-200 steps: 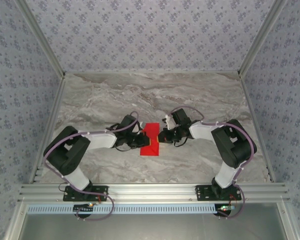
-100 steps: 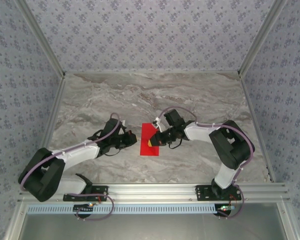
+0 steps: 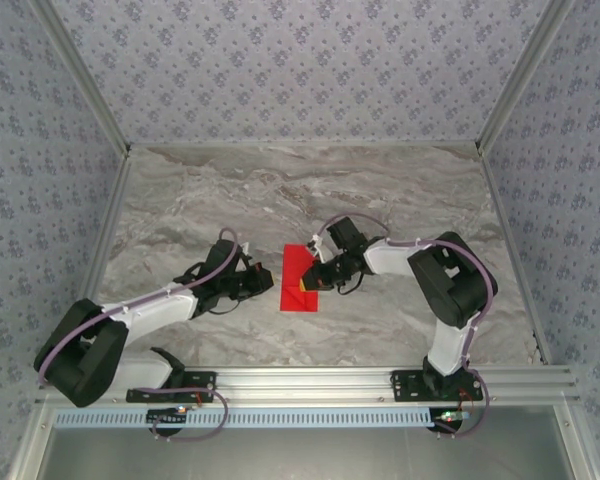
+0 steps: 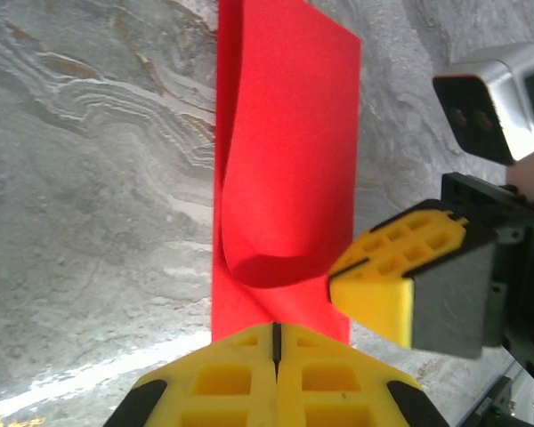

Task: Fold a paper plane with a square sheet of paper (pick it up from the middle)
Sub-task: Fold the triangle a second time at the center of the table.

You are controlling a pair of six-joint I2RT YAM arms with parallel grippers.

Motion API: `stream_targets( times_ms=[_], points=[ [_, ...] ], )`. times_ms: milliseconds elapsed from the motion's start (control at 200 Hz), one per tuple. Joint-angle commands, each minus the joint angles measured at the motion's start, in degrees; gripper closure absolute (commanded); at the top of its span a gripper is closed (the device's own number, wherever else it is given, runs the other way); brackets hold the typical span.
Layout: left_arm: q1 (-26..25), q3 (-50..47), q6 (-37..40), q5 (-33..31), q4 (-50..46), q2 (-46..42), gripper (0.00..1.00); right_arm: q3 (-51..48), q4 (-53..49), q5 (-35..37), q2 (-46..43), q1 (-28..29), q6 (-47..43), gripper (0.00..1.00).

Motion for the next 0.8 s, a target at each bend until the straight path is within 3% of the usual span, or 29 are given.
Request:
stream_targets(
  times_ms=[0, 255, 794],
  points=[
    [-1.1, 0.8, -0.2, 3.1, 4.3, 1.3, 0.95, 1.8, -3.6, 2.7, -0.8, -0.8, -2.1, 0.99],
    [-4.5, 4.8, 0.1, 4.8, 7.0, 7.4, 0.96, 3.3, -7.3, 3.9, -1.1, -2.3, -4.8, 0.99],
    [-6.9, 10.4, -1.7, 7.1, 11.7, 18.3, 0.96, 3.7, -8.0, 4.9, -0.4, -4.2, -5.8, 0.98]
  ],
)
